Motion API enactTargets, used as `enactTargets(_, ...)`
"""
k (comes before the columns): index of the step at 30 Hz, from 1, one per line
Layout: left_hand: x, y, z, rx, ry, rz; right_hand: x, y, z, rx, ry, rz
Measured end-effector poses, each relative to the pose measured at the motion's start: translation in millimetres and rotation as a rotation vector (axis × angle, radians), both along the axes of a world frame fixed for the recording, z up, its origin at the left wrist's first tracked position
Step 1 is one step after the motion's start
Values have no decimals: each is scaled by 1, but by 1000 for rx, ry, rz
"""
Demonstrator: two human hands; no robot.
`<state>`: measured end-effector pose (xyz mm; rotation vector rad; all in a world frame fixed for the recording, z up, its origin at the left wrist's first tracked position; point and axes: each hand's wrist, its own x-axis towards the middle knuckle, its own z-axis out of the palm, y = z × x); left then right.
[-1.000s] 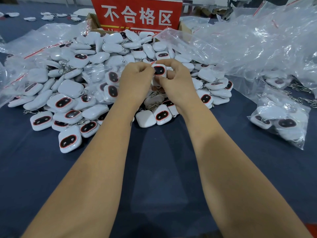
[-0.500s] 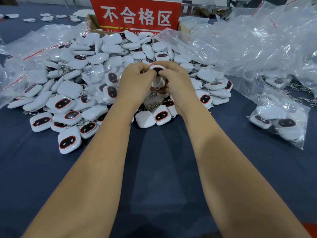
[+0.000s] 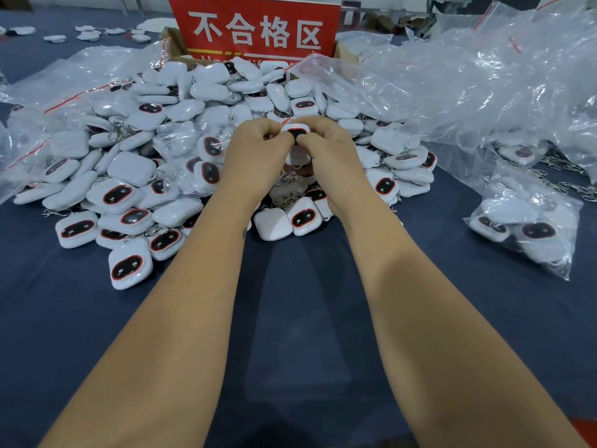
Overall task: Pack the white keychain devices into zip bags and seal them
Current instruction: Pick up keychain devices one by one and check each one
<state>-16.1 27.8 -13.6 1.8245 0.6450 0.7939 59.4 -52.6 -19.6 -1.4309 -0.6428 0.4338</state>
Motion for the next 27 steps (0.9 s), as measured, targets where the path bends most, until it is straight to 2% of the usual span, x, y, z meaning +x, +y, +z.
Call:
enactTargets(9, 1, 1, 0, -7, 9, -10, 0, 1, 0, -5, -6, -20)
enactTargets(16, 1, 1, -2, 117, 45, -7, -1, 0, 0, -3, -6, -12)
enactTargets(20, 2, 1, -2, 127, 37, 14, -2, -1, 0, -14, -8, -17)
enactTargets(27, 2, 1, -3, 10, -41, 20, -1, 0, 1, -4, 27, -66)
